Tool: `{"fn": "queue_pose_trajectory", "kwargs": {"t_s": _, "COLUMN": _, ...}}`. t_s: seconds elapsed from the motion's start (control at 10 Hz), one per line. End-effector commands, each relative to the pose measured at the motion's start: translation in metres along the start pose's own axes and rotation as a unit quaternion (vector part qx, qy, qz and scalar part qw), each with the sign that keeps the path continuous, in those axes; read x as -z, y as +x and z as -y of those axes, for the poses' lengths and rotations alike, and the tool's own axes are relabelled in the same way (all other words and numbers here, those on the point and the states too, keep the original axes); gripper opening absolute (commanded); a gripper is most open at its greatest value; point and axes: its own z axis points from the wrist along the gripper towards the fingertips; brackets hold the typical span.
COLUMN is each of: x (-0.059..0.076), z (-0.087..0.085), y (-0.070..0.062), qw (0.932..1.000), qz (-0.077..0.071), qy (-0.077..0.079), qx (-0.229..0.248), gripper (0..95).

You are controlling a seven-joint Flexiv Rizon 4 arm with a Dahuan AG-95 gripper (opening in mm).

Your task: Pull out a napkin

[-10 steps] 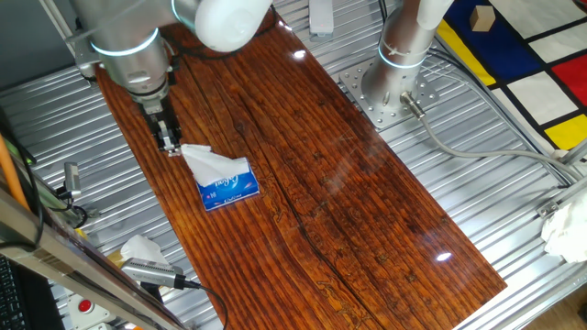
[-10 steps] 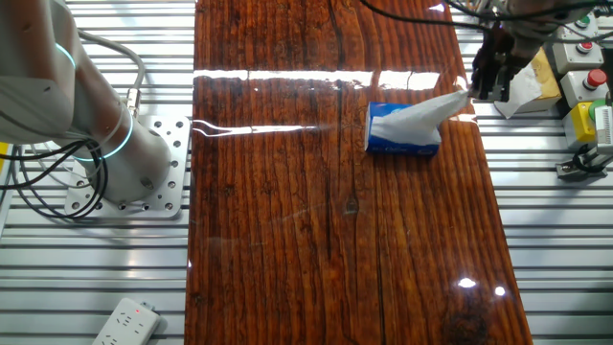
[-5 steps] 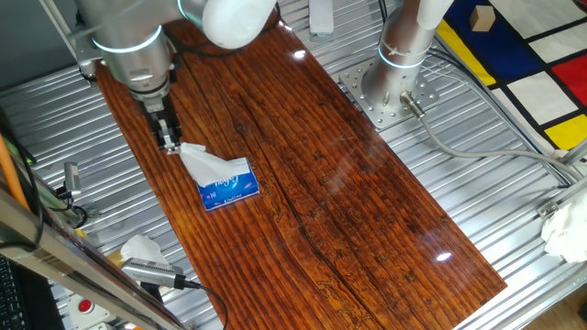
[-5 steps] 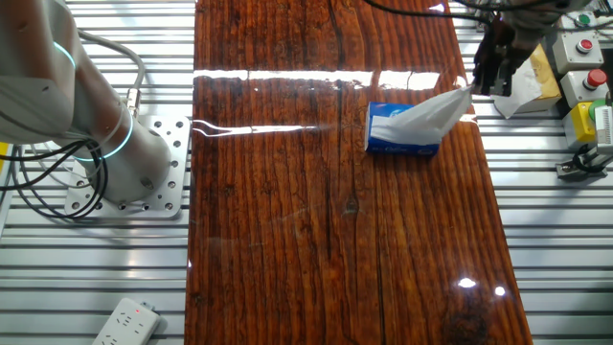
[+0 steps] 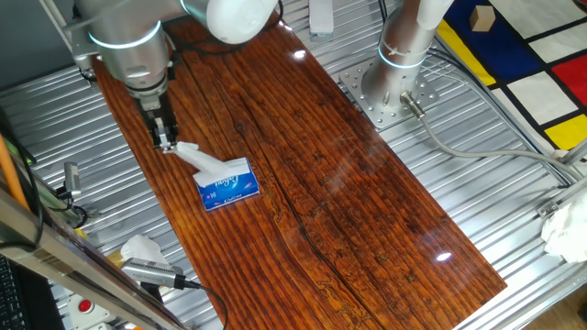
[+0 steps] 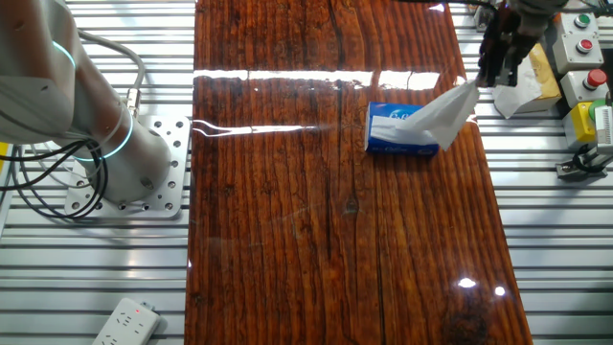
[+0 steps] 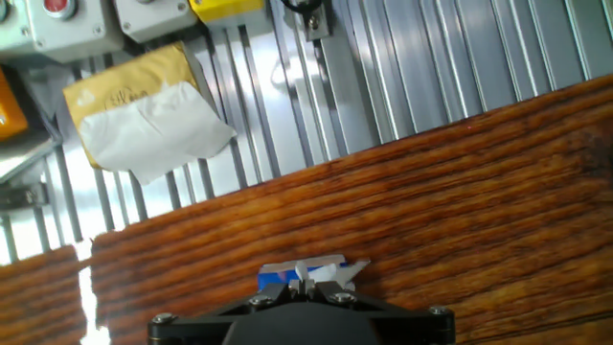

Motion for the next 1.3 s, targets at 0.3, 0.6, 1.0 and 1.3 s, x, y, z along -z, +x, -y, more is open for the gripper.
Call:
{"fn": "queue_pose_trajectory", "kwargs": {"t_s": 0.3, "x": -0.008, "z": -0.024, "y": -0.008, "qw": 0.9999, "qz": 0.006, "qy": -0.004, "qx": -0.015, "gripper": 0.0}}
{"fn": "queue_pose_trajectory", "kwargs": {"t_s": 0.6, "x": -0.013, "z": -0.034, "y": -0.01, "qw": 0.9998, "qz": 0.009, "qy": -0.006, "qx": -0.015, "gripper": 0.0}}
{"fn": "queue_pose_trajectory", "kwargs": {"t_s": 1.0, "x": -0.033, "z": -0.059, "y": -0.009, "qw": 0.9994, "qz": 0.031, "qy": -0.012, "qx": -0.015, "gripper": 0.0}}
{"fn": "queue_pose_trajectory", "kwargs": {"t_s": 1.3, "x": -0.043, "z": -0.074, "y": -0.007, "qw": 0.999, "qz": 0.039, "qy": -0.013, "qx": -0.015, "gripper": 0.0}}
